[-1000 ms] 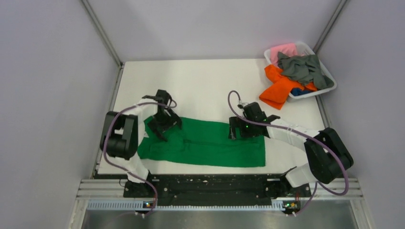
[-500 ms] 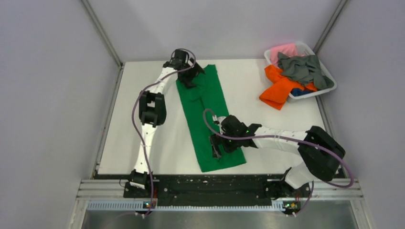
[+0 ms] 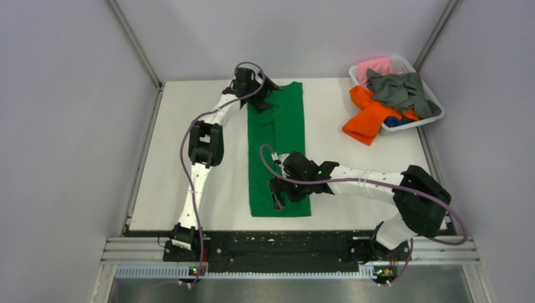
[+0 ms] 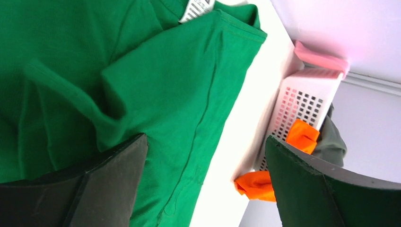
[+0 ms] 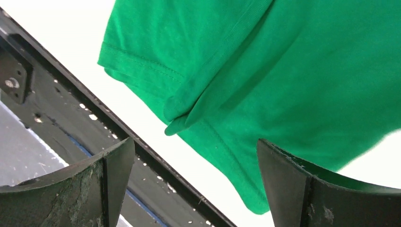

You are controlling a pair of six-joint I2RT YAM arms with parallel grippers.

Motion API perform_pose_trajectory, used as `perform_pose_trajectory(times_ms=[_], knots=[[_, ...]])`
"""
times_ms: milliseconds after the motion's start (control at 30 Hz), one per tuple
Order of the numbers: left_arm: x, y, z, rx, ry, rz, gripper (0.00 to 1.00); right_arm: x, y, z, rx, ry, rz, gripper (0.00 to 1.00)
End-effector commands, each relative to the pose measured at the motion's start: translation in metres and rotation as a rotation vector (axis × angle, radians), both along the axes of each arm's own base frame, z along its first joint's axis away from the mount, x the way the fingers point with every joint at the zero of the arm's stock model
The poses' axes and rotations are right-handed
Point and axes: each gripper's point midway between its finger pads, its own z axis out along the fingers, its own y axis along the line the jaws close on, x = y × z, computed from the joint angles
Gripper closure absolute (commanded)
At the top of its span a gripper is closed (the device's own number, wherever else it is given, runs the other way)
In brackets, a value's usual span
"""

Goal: Fold and stack the t-shirts

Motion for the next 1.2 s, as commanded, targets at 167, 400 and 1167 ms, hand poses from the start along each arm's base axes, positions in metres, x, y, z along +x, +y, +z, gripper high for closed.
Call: perform_pose_trajectory(times_ms=[167,400,1167], knots=[[-0.062,-0.010,0.149,0.094,-0.282,-0.219,0.01,0.035,-0.028,0.088,0.148,-0.265,-0.315,0.01],[-0.219,0.036,0.126,0.331,-0.140,-0.259,0.01,0.008,-0.061,0.060,0.184,-0.142,-0.441,0.07],[-0.483,0.071,-0.045,0.308,0.284,-0.426,0.37,-0.021,-0.070,-0.010,0.190,0.049,-0.541,0.39]])
